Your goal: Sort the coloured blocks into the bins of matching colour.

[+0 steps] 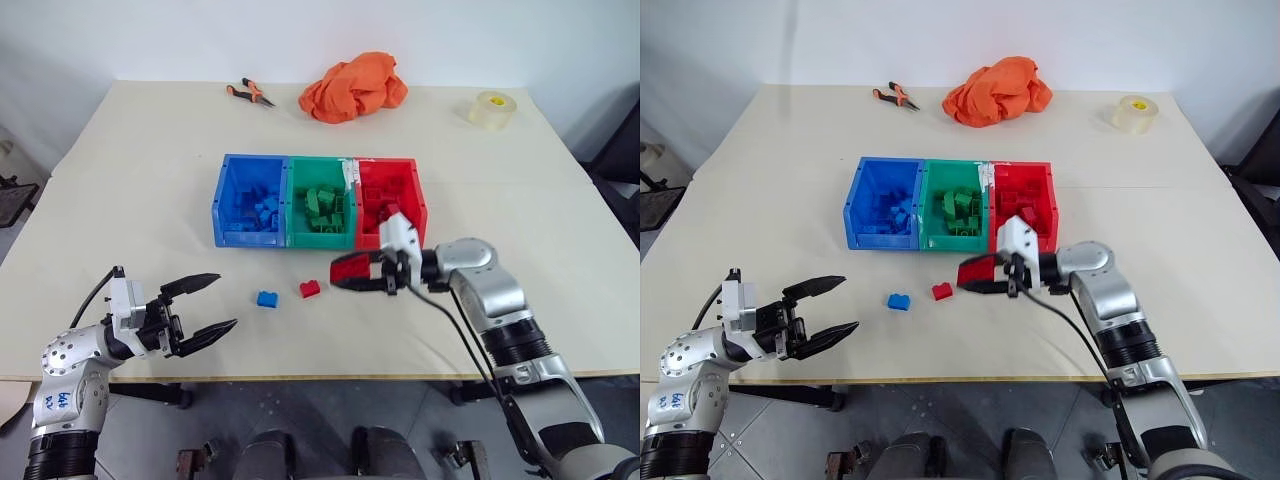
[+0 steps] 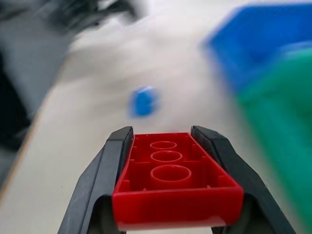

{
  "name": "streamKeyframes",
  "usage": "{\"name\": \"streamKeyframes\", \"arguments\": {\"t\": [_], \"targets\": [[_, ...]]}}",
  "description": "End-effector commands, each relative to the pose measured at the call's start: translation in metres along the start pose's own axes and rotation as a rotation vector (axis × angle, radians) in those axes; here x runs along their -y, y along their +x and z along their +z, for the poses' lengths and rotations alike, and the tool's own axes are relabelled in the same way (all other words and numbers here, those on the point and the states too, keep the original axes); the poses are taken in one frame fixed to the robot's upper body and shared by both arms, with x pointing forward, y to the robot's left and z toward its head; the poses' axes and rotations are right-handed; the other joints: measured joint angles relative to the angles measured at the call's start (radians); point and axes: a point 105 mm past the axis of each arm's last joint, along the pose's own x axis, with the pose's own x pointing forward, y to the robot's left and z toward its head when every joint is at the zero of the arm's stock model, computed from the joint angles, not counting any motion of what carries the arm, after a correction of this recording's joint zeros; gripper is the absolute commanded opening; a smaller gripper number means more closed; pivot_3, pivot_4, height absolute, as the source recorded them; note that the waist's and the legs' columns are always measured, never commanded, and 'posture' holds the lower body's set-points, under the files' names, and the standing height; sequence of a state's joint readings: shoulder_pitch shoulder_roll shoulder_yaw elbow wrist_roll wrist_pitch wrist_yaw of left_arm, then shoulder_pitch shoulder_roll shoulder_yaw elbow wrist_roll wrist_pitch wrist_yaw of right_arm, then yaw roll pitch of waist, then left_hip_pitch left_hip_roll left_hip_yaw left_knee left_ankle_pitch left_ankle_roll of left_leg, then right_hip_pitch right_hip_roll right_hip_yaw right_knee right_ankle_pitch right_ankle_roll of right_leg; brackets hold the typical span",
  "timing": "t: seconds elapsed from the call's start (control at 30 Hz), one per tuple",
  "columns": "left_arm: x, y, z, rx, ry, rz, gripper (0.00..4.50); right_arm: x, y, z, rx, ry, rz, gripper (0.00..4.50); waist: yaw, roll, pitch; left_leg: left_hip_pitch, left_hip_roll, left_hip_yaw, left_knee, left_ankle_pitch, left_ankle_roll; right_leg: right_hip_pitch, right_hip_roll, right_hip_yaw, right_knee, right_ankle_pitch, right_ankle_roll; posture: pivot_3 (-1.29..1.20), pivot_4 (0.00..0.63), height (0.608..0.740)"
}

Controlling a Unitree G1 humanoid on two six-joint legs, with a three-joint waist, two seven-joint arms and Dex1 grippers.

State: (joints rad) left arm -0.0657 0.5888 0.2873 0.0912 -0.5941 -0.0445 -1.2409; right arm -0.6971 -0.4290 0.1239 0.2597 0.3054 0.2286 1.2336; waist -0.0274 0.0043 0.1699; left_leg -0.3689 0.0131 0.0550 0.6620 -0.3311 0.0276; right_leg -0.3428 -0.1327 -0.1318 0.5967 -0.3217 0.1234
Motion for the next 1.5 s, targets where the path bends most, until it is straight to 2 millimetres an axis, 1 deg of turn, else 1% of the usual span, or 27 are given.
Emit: {"name": "streamKeyframes", "arguments": {"t": [0.03, 0.13, 0.2, 0.27, 0.33, 0.4, 0.43, 0.47, 0.63, 0.7, 0.8, 0.83, 0.9, 1.0, 1.13, 1.17, 1.27, 1.3, 1.37, 1.5], "targets": [[0.001, 0.008, 0.002, 0.022, 0.014, -0.019, 4.50, 0.044, -0.023, 0.024, 0.088, -0.014, -0.232, 1.52, -0.001, 0.000, 0.000, 0.000, 0.000, 0.000, 0.000, 0.000, 0.000, 0.000, 0.000, 0.000, 0.000, 0.000, 0.000, 0.00, 0.150, 0.740], [0.000, 0.011, 0.001, 0.031, 0.013, -0.023, 4.50, 0.082, -0.038, 0.034, 0.128, 0.008, -0.428, 1.52, -0.002, 0.000, 0.000, 0.000, -0.001, 0.002, 0.000, 0.000, 0.000, -0.001, 0.001, 0.000, 0.000, 0.000, 0.000, 0.00, 0.150, 0.740], [-0.001, 0.012, 0.001, 0.032, 0.014, -0.024, 4.50, 0.101, -0.044, 0.040, 0.153, 0.018, -0.527, 1.52, -0.003, 0.000, 0.000, 0.000, 0.000, 0.003, 0.000, 0.000, 0.000, -0.002, 0.001, 0.000, 0.002, 0.000, 0.000, 0.00, 0.150, 0.740], [-0.002, 0.013, 0.001, 0.035, 0.017, -0.023, 4.50, 0.112, -0.046, 0.043, 0.171, 0.029, -0.579, 1.52, -0.004, 0.000, 0.000, 0.000, 0.000, 0.003, -0.001, 0.000, 0.000, -0.002, 0.002, 0.000, 0.002, 0.000, 0.000, 0.00, 0.150, 0.740], [-0.003, 0.014, 0.002, 0.040, 0.021, -0.021, 4.50, 0.114, -0.042, 0.043, 0.182, 0.055, -0.573, 1.52, -0.004, 0.000, 0.000, 0.000, 0.000, 0.003, -0.001, 0.000, 0.000, -0.002, 0.002, 0.000, 0.003, 0.000, 0.000, 0.00, 0.150, 0.740], [-0.004, 0.014, 0.002, 0.043, 0.026, -0.019, 4.50, 0.111, -0.035, 0.040, 0.165, 0.057, -0.532, 2.27, -0.004, 0.000, 0.000, 0.000, 0.000, 0.003, -0.001, 0.000, 0.000, -0.002, 0.003, 0.000, 0.003, 0.000, 0.000, 0.00, 0.150, 0.740], [-0.005, 0.014, 0.002, 0.044, 0.028, -0.016, 4.50, 0.108, -0.032, 0.038, 0.154, 0.049, -0.511, 2.47, -0.004, 0.001, 0.000, 0.000, 0.000, 0.003, -0.001, 0.000, 0.000, -0.002, 0.003, 0.000, 0.003, 0.000, 0.000, 0.00, 0.150, 0.740], [-0.005, 0.014, 0.002, 0.045, 0.031, -0.014, 4.50, 0.106, -0.031, 0.037, 0.145, 0.042, -0.497, 2.83, -0.003, 0.001, 0.000, 0.000, -0.001, 0.004, -0.001, 0.000, 0.001, -0.002, 0.002, 0.000, 0.004, 0.000, 0.000, 0.00, 0.150, 0.740], [-0.007, 0.014, 0.002, 0.046, 0.034, -0.009, 4.50, 0.102, -0.034, 0.029, 0.094, -0.001, -0.488, 4.48, -0.003, 0.001, 0.000, 0.000, -0.001, 0.003, 0.000, 0.000, 0.001, -0.003, 0.002, 0.000, 0.005, 0.000, 0.000, 0.00, 0.150, 0.740], [-0.006, 0.014, 0.001, 0.046, 0.034, -0.007, 4.50, 0.100, -0.039, 0.027, 0.072, -0.035, -0.490, 4.48, -0.003, 0.001, 0.000, 0.000, -0.001, 0.003, 0.000, 0.000, 0.001, -0.003, 0.002, 0.000, 0.005, 0.000, 0.000, 0.00, 0.150, 0.740], [-0.007, 0.014, 0.001, 0.047, 0.034, -0.004, 4.50, 0.093, -0.048, 0.026, 0.045, -0.082, -0.463, 4.48, -0.001, 0.001, 0.000, 0.000, -0.001, 0.002, 0.000, 0.000, 0.001, -0.003, 0.002, 0.000, 0.005, 0.000, 0.000, 0.00, 0.150, 0.740], [-0.007, 0.014, 0.001, 0.047, 0.033, -0.003, 4.50, 0.088, -0.052, 0.025, 0.037, -0.105, -0.443, 4.48, -0.001, 0.001, 0.000, 0.000, -0.001, 0.002, 0.000, 0.000, 0.001, -0.003, 0.002, 0.001, 0.005, 0.000, 0.000, 0.00, 0.150, 0.740], [-0.007, 0.013, 0.000, 0.044, 0.033, 0.000, 4.50, 0.072, -0.061, 0.020, 0.005, -0.137, -0.369, 4.48, 0.000, 0.001, 0.000, 0.000, -0.001, 0.002, 0.000, 0.000, 0.001, -0.002, 0.002, 0.000, 0.005, 0.000, 0.000, 0.00, 0.150, 0.740], [-0.007, 0.008, 0.000, 0.035, 0.031, 0.009, 4.50, 0.043, -0.086, 0.002, -0.095, -0.142, -0.253, 4.48, 0.003, 0.001, 0.000, 0.000, -0.001, 0.000, 0.000, 0.000, 0.001, -0.001, 0.001, 0.000, 0.004, 0.000, 0.000, 0.00, 0.150, 0.740], [-0.006, -0.003, 0.000, 0.012, 0.029, 0.024, 4.50, 0.016, -0.117, -0.010, -0.163, -0.128, -0.164, 4.48, 0.001, 0.001, 0.001, 0.000, -0.001, 0.002, -0.001, 0.000, 0.001, 0.001, 0.001, 0.000, -0.003, 0.000, 0.000, 0.00, 0.150, 0.740], [-0.006, -0.007, 0.000, 0.003, 0.028, 0.029, 4.50, 0.008, -0.127, -0.012, -0.164, -0.114, -0.141, 4.48, 0.001, 0.001, 0.001, 0.000, 0.000, 0.003, -0.001, 0.000, 0.001, 0.002, 0.001, 0.000, -0.003, 0.000, 0.000, 0.00, 0.150, 0.740], [-0.005, -0.020, 0.000, -0.031, 0.026, 0.039, 4.50, -0.009, -0.155, -0.023, -0.239, -0.081, -0.105, 4.48, 0.000, 0.001, 0.001, 0.001, 0.001, 0.004, -0.001, 0.000, 0.001, 0.002, 0.001, 0.000, -0.004, 0.000, 0.000, 0.00, 0.150, 0.740], [-0.004, -0.025, 0.000, -0.041, 0.027, 0.043, 4.50, -0.014, -0.163, -0.025, -0.251, -0.070, -0.099, 4.48, 0.000, 0.001, 0.001, 0.001, 0.001, 0.004, -0.002, 0.000, 0.001, 0.001, 0.000, 0.000, -0.005, 0.000, 0.000, 0.00, 0.150, 0.740], [-0.003, -0.032, 0.001, -0.056, 0.030, 0.051, 4.50, -0.018, -0.171, -0.027, -0.265, -0.058, -0.099, 4.48, 0.001, 0.001, 0.001, 0.001, 0.001, 0.006, -0.002, 0.000, 0.001, 0.002, 0.000, 0.000, -0.006, 0.000, 0.000, 0.00, 0.150, 0.740], [0.005, -0.041, 0.007, -0.073, 0.033, 0.071, 4.50, -0.021, -0.175, -0.026, -0.267, -0.056, -0.104, 4.48, 0.000, 0.001, 0.001, 0.001, 0.002, 0.005, -0.002, 0.000, 0.001, 0.002, -0.002, 0.002, -0.006, 0.000, 0.000, 0.00, 0.150, 0.740]]}}
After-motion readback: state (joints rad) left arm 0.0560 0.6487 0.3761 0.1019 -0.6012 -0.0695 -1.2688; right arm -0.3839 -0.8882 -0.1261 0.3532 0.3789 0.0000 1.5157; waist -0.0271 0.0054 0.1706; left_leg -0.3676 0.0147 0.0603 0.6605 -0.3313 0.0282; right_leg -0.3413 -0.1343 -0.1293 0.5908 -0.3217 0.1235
